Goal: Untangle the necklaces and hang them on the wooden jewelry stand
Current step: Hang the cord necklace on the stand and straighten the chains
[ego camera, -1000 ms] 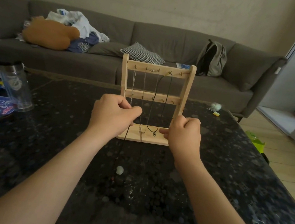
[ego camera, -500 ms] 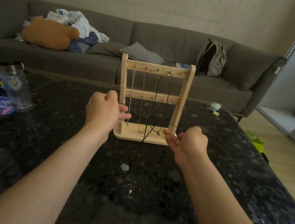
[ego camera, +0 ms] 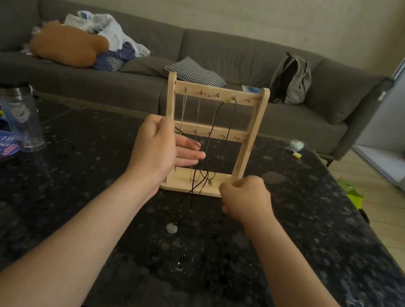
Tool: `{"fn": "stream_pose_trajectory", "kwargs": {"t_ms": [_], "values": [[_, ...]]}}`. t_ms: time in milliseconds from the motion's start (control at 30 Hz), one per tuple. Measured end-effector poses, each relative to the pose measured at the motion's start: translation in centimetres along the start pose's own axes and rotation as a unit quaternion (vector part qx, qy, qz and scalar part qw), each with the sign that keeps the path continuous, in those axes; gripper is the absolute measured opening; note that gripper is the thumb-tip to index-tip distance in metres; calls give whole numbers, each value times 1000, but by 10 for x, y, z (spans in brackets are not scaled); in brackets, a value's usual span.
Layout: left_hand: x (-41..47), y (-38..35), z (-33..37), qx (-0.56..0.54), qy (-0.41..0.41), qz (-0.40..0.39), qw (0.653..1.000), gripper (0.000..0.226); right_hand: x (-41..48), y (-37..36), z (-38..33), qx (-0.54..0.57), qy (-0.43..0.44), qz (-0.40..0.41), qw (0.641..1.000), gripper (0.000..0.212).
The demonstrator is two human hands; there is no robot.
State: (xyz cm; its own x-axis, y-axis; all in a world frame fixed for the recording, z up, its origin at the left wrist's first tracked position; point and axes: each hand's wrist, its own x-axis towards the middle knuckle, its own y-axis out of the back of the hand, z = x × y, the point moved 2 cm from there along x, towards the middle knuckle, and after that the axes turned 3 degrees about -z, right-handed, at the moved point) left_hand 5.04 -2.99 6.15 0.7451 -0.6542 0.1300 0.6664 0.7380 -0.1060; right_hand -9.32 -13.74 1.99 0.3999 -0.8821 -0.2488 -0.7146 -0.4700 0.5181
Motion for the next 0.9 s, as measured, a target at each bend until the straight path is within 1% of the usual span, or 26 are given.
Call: {"fn": "stream_pose_trajectory", "kwargs": {"t_ms": [67, 133, 167, 233, 267, 300, 367, 400, 467, 533, 567, 633, 700, 733, 800, 900], "values": [[0, -1, -1, 3, -3, -10, 1000, 29, -5, -4, -5, 9, 78, -33, 996, 44], [0, -2, -1, 6, -1, -12, 1000, 28, -10, -8, -10, 25, 123, -73, 989, 37], [0, -2, -2, 7, 2, -12, 1000, 29, -10, -10, -12, 25, 136, -73, 988, 32], [1, -1, -3, 6, 10, -13, 1000, 35, -9, -12, -13, 16, 161, -48, 986, 19], [2, 0, -2, 6, 14, -13, 1000, 35, -9, -12, -12, 14, 170, -35, 985, 13], [2, 1, -1, 8, 19, -10, 1000, 31, -8, -13, -11, 19, 178, -28, 983, 10], [1, 4, 0, 16, 35, 9, 999, 18, -10, -11, -11, 51, 183, -26, 981, 16], [1, 5, 0, 30, 44, 26, 998, 16, -10, -10, -12, 75, 183, -29, 980, 18], [4, 8, -4, 89, 49, 67, 993, 18, -11, -6, -15, 121, 190, -46, 973, 22], [7, 11, -6, 150, 17, 83, 985, 21, -13, -4, -18, 153, 207, -73, 964, 24], [8, 11, -6, 175, -7, 61, 983, 25, -15, -3, -20, 165, 213, -85, 959, 24], [6, 5, -2, 206, -41, -45, 977, 35, -17, -1, -22, 192, 226, -100, 950, 24], [-1, -4, 0, 208, -40, -160, 964, 39, -19, 1, -24, 209, 246, -101, 941, 25], [-3, -7, 0, 207, -37, -195, 958, 38, -20, 2, -24, 210, 257, -99, 938, 26], [-6, -11, 0, 213, -39, -217, 952, 32, -20, 5, -25, 207, 275, -86, 935, 29], [-4, -11, -1, 214, -55, -208, 953, 23, -18, 11, -24, 216, 282, -48, 933, 29]]}}
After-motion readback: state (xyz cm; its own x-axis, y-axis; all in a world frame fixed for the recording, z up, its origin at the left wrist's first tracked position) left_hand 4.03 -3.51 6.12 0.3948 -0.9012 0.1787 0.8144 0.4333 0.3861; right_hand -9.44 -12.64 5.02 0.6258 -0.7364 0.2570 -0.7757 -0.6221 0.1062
